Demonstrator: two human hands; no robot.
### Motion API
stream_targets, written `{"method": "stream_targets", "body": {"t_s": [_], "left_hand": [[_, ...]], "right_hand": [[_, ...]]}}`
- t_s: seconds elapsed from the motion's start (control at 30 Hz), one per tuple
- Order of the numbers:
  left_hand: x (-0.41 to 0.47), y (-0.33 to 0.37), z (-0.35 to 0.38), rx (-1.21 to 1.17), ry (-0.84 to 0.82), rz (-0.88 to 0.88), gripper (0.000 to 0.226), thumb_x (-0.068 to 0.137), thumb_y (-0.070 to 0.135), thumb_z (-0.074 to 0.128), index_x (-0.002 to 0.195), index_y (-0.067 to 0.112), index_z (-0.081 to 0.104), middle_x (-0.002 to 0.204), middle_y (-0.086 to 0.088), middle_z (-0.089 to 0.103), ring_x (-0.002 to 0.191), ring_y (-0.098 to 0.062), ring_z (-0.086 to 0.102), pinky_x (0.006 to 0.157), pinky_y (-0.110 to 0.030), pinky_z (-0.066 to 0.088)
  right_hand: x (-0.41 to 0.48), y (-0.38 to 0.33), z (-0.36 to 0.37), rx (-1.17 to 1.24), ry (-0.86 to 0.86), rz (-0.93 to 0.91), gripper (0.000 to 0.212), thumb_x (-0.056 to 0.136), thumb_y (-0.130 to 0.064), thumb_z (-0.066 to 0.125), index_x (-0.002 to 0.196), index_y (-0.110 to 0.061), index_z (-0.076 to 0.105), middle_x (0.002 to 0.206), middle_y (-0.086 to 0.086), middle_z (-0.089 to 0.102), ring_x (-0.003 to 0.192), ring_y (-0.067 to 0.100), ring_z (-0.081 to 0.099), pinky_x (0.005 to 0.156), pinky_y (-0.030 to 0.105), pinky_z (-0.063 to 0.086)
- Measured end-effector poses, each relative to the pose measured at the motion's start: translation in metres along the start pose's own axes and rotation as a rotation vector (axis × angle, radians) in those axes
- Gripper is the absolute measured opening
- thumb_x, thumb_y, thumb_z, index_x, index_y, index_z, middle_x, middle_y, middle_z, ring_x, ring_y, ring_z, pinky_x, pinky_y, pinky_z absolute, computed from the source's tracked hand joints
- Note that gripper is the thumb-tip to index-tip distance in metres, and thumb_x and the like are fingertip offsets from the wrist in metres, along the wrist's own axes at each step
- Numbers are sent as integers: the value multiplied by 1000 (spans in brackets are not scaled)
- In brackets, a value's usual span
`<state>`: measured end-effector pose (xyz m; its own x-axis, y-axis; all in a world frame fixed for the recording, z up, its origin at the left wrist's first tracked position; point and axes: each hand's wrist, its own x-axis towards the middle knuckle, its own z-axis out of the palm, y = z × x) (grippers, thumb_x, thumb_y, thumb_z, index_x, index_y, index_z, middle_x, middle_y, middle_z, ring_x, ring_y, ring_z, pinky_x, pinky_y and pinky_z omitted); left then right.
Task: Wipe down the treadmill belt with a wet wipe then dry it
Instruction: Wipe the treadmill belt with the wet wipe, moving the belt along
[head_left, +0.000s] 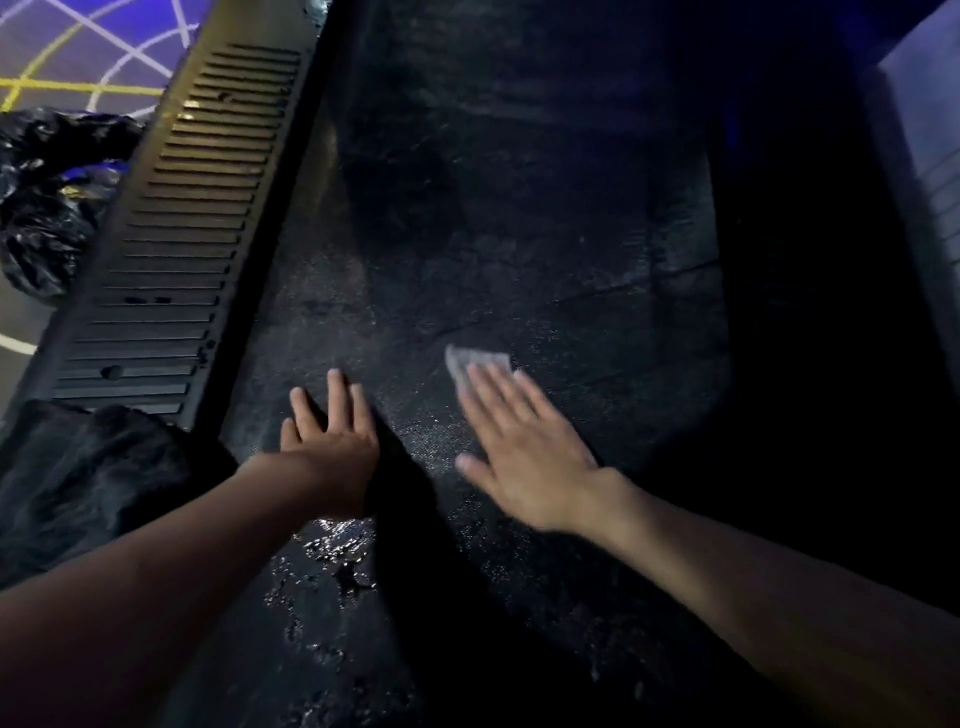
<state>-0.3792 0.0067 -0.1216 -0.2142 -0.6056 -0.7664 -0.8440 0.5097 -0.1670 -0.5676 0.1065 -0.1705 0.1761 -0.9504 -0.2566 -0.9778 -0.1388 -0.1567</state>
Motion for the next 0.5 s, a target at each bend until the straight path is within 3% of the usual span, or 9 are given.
{"method": "stream_targets", "body": {"t_s": [0.1, 0.17, 0.2, 0.27, 0.37, 0.47, 0.5], "left_hand": [[-8, 28, -3, -124, -51, 54, 144, 64, 64, 78, 137, 34, -43, 142, -33, -43, 134, -61, -24, 108, -70, 11], [-11, 49, 3, -175, -23, 44, 145, 63, 67, 76, 136, 30, -44, 140, -32, -45, 132, -59, -29, 106, -76, 9], [-11, 55, 6, -188, -5, 23, 145, 65, 65, 76, 138, 27, -43, 141, -33, -44, 133, -59, -30, 105, -76, 9], [-11, 59, 9, -174, 47, 5, 144, 67, 58, 79, 142, 21, -39, 144, -32, -40, 136, -55, -29, 109, -72, 8], [-13, 65, 8, -65, 166, 194, 135, 73, 42, 80, 147, 22, -31, 150, -19, -39, 142, -36, -31, 118, -59, 4], [-16, 80, 9, 3, 190, 317, 115, 86, 22, 67, 147, 32, -30, 151, -19, -38, 143, -33, -30, 119, -55, 6], [-16, 83, 10, 14, 187, 306, 112, 88, 19, 64, 147, 32, -30, 151, -21, -37, 143, -35, -30, 119, -55, 6]], "right_hand": [[-18, 11, 6, -11, -13, -93, 72, 104, -56, 10, 156, -13, -17, 164, 7, -22, 150, 20, -25, 123, 45, -9], [-16, 26, 0, 15, 7, 97, 72, 104, -55, 9, 156, -13, -17, 164, 6, -22, 150, 19, -24, 124, 46, -5], [-18, 27, 0, 29, 25, 171, 73, 104, -55, 9, 156, -11, -16, 164, 8, -21, 150, 21, -24, 124, 47, -4], [-29, 19, 11, 36, 32, 106, 75, 104, -56, 9, 157, -8, -12, 164, 12, -19, 150, 24, -23, 124, 46, -6], [-47, 25, 13, -26, 21, -34, 72, 104, -55, 11, 158, -12, -6, 165, 8, -13, 152, 22, -18, 124, 45, -4], [-46, 48, 2, 31, 18, 233, 71, 103, -55, 3, 156, -12, -15, 164, 8, -20, 150, 20, -25, 123, 44, -8], [-48, 47, 5, 39, 32, 232, 73, 102, -56, 3, 156, -11, -15, 164, 9, -20, 150, 21, -25, 123, 44, -8]]}}
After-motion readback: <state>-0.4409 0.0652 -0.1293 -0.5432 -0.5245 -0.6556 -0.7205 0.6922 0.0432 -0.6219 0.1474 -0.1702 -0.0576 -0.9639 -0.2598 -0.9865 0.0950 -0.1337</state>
